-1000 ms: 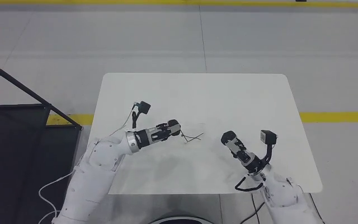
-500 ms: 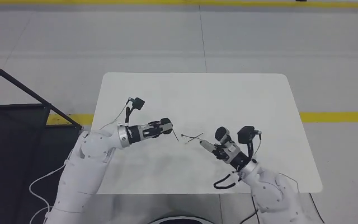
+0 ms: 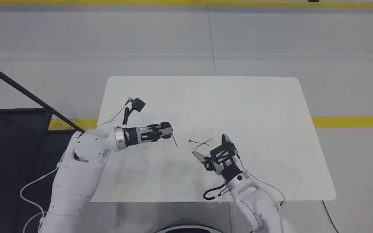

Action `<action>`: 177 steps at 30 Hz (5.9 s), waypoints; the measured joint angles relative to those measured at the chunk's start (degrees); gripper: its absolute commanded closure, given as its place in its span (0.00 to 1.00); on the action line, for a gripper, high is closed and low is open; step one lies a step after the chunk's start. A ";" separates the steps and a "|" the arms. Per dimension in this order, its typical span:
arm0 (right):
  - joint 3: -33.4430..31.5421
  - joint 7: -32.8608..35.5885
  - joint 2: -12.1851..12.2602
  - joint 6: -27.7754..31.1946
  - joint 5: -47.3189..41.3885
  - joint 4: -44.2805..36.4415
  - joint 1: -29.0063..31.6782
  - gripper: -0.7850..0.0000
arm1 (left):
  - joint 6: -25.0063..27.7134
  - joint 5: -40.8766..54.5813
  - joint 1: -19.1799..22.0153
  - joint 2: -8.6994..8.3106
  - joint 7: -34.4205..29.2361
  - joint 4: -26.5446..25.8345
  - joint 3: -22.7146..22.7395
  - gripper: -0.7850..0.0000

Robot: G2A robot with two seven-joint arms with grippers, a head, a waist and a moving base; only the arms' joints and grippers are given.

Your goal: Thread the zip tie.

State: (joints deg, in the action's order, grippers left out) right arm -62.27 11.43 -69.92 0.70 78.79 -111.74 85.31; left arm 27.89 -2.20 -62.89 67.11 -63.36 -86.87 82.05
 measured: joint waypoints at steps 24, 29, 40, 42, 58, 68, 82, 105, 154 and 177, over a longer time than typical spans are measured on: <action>17.55 11.96 -3.51 -9.49 29.91 6.12 -7.80 0.00 | -3.72 -3.53 -0.83 -0.30 18.17 3.47 1.16 1.00; 17.52 11.87 -3.50 -9.40 29.88 6.15 -7.77 0.00 | -3.73 -3.54 -0.83 -0.30 18.15 3.44 1.17 1.00; 21.70 26.23 -6.54 -4.93 34.54 6.99 -14.36 0.04 | -3.73 -3.55 -0.83 -0.30 18.15 3.44 1.17 1.00; 22.00 30.16 -7.28 -2.64 33.62 6.79 -16.50 0.05 | -3.73 -3.55 -0.83 -0.30 18.15 3.44 1.17 1.00; 22.80 42.13 -9.95 0.07 30.39 8.14 -22.61 0.00 | -5.04 -3.99 -2.03 -0.47 19.58 1.51 0.63 1.00; 26.70 50.60 -13.20 1.82 33.90 13.14 -27.48 0.16 | -5.74 -2.02 -2.27 -0.86 20.73 1.07 1.27 1.00; 29.50 64.26 -19.31 1.06 31.74 22.29 -34.49 0.32 | -4.33 1.74 -2.74 -1.68 18.78 1.45 2.56 1.00; 28.18 71.02 -26.43 -4.40 31.79 33.28 -37.72 0.56 | -4.55 2.29 -2.08 -2.47 19.58 2.02 1.71 1.00; 21.07 71.83 -35.29 -7.92 40.19 44.51 -37.84 1.00 | -4.83 3.58 -2.75 -4.08 20.70 1.27 1.62 1.00; 13.83 61.21 -33.38 -5.69 54.57 25.60 -23.17 1.00 | -4.61 2.93 0.32 -4.67 17.19 2.81 -0.11 1.00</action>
State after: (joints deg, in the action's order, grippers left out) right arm -48.44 72.65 -103.31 -4.99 133.36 -86.14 62.14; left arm 23.28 0.73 -62.57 62.44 -46.17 -84.06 81.94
